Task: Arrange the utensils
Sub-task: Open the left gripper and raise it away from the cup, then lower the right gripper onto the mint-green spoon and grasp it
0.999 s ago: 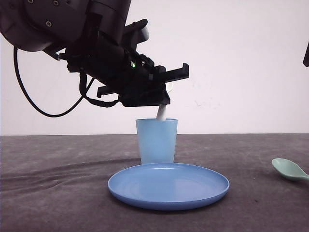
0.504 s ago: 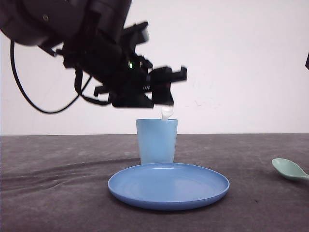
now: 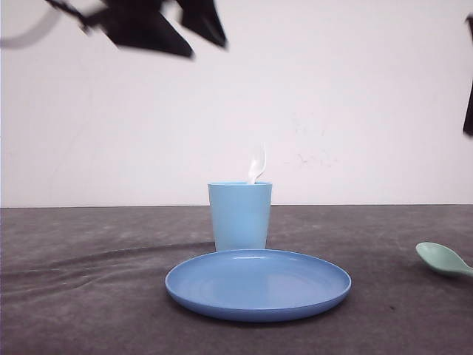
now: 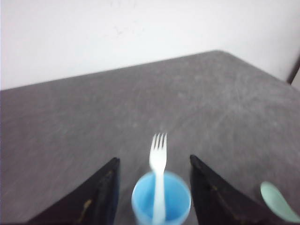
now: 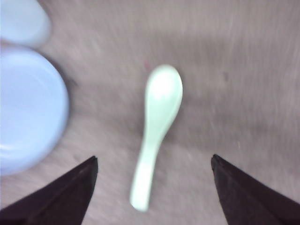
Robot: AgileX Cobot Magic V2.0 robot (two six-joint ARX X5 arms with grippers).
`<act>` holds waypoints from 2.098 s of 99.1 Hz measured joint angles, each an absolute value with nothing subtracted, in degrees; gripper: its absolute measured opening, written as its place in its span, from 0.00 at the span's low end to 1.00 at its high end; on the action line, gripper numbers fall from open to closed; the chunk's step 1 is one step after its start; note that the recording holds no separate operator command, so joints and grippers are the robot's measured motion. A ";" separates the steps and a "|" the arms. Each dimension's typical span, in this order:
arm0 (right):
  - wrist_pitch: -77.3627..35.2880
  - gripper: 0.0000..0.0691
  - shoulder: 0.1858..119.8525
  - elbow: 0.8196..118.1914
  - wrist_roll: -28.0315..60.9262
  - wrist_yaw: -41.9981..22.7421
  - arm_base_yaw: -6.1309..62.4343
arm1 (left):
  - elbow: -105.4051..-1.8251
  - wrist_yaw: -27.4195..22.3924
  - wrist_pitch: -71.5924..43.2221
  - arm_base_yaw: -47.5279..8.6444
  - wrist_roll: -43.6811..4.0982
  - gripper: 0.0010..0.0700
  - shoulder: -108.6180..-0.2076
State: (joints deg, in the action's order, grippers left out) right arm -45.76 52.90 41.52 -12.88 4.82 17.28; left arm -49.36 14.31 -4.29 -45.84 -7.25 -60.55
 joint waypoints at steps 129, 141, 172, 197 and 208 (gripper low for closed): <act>-33.06 0.39 76.71 38.00 -23.27 -4.54 27.75 | -49.36 14.48 -38.00 -45.93 -11.42 0.39 -42.35; -32.16 0.30 77.30 38.17 -23.42 -4.51 27.77 | -49.36 14.48 -38.04 -45.93 -11.42 0.39 -42.35; -31.24 0.10 77.49 38.22 -23.44 -4.99 27.83 | -49.36 14.48 -38.15 -45.95 -11.42 0.39 -42.35; -31.18 0.05 77.52 38.22 -23.38 -5.23 27.86 | -49.36 14.46 -38.30 -45.95 -11.42 0.39 -42.35; -31.14 0.05 77.52 38.22 -23.16 -5.23 27.86 | -49.36 14.48 -38.61 -45.95 -11.42 0.39 -42.35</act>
